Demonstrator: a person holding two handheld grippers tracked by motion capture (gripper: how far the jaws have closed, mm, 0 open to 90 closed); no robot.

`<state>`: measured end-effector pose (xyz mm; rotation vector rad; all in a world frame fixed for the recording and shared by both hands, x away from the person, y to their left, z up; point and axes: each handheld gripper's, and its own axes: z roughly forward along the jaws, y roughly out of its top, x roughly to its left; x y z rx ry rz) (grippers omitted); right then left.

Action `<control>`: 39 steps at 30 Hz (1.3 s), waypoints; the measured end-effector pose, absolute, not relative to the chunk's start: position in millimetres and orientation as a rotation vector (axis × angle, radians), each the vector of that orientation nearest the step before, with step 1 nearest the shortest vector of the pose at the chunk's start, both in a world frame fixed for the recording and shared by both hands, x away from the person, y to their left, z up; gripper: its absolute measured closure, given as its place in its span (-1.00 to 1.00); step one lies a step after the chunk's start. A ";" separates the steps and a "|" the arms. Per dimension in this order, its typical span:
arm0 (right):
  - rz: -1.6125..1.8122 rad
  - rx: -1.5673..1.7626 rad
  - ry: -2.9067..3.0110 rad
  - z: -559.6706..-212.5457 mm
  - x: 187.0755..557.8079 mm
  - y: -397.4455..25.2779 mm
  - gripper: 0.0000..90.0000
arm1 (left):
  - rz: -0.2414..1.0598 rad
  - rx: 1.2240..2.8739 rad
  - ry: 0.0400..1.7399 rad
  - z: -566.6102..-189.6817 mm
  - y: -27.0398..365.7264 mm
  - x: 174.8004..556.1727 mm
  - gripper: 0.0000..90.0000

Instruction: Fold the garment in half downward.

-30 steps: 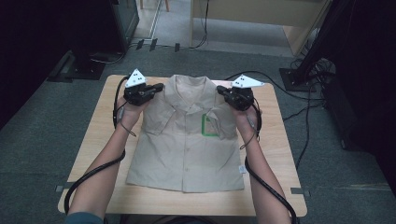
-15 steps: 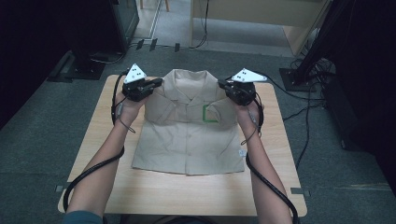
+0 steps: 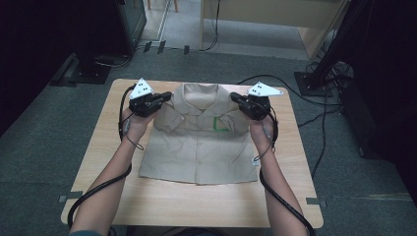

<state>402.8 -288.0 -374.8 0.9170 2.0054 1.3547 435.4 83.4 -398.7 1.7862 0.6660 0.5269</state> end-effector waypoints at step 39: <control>1.327 0.833 1.998 -416.1 305.1 -278.4 0.98 | 0.609 1.783 0.630 -439.9 89.9 333.1 1.00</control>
